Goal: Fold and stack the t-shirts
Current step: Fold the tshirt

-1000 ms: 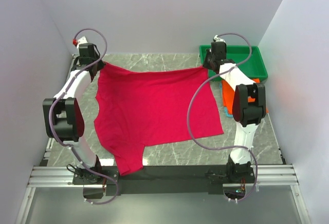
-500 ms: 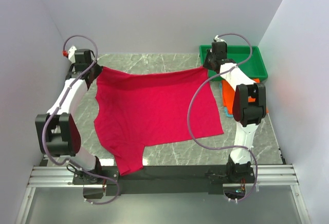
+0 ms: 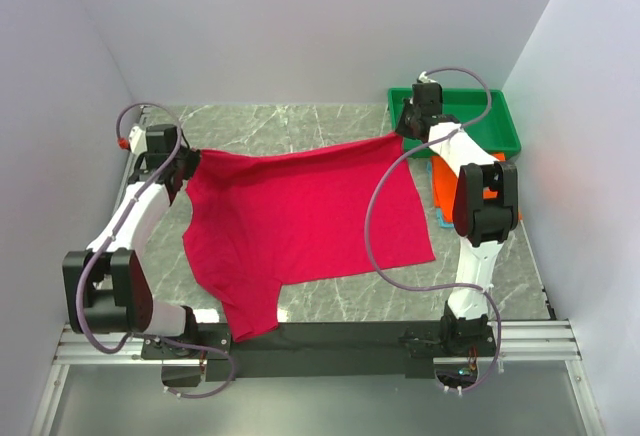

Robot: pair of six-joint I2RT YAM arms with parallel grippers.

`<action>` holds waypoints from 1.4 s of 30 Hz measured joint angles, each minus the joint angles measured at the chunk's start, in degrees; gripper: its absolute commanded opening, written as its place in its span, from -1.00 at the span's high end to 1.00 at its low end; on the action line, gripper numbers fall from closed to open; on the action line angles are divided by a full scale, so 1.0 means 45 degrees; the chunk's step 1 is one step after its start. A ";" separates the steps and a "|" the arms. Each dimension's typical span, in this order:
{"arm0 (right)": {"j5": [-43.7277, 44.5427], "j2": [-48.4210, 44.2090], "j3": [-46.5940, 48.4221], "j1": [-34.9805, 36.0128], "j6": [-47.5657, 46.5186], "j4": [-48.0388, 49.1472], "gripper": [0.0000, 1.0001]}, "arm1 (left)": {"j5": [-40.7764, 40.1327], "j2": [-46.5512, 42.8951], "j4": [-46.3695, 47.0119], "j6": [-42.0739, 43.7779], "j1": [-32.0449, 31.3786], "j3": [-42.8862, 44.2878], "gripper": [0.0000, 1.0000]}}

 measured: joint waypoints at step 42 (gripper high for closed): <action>-0.1030 -0.1817 -0.3866 -0.0087 0.1433 -0.0180 0.38 | -0.0233 -0.3259 0.0816 -0.2788 0.0000 -0.5100 -0.03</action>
